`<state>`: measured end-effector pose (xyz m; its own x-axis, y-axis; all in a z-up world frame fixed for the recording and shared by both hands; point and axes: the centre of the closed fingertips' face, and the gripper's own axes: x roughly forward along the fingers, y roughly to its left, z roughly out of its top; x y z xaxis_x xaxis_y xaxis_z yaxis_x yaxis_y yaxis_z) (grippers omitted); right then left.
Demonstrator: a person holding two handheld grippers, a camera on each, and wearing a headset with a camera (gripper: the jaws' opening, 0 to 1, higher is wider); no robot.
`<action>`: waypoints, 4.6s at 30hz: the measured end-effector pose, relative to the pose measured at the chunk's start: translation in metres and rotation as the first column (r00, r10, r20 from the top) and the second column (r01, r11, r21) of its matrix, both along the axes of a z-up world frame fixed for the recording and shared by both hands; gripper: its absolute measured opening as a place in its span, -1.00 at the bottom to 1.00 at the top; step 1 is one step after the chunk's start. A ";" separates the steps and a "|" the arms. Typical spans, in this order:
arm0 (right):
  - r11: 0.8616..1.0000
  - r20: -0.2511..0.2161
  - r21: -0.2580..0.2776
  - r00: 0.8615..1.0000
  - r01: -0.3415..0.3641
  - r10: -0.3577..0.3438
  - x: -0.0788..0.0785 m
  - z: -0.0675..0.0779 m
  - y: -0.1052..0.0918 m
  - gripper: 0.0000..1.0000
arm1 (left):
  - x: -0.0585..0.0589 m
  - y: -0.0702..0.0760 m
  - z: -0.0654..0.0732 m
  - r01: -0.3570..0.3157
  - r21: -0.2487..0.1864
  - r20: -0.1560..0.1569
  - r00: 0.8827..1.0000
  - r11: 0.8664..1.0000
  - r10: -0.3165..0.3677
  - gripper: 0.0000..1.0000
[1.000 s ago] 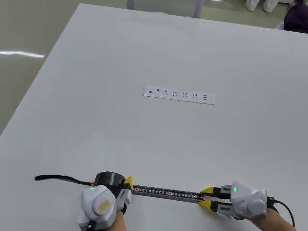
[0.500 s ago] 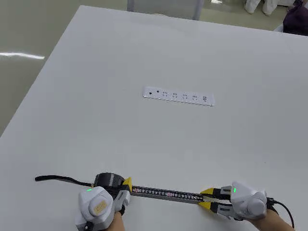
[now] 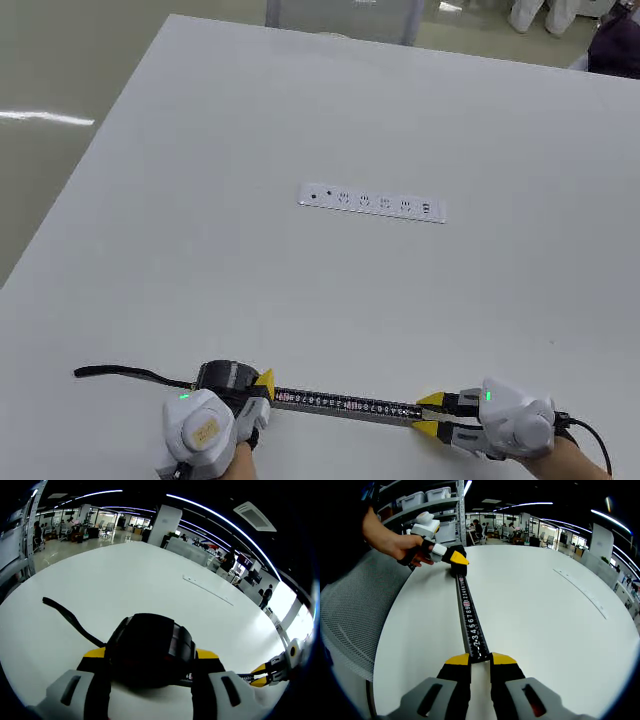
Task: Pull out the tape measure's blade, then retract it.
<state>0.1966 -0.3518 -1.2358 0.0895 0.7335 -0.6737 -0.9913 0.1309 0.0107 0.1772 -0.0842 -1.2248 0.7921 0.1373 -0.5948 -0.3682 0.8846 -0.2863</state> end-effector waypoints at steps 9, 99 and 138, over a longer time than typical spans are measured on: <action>1.000 0.000 0.008 1.000 -0.010 0.010 -0.001 0.001 0.009 -0.76 | 0.000 0.000 -0.001 0.013 0.012 0.006 1.000 1.000 -0.013 0.24; 0.998 -0.007 0.038 0.999 -0.053 0.053 -0.005 0.004 0.075 -0.76 | 0.000 0.000 -0.001 0.013 -0.021 -0.003 1.000 1.000 -0.013 0.24; 0.994 -0.012 0.074 0.996 -0.082 0.083 -0.010 0.003 0.121 -0.77 | 0.000 0.001 0.000 0.012 -0.047 -0.006 1.000 0.999 -0.012 0.23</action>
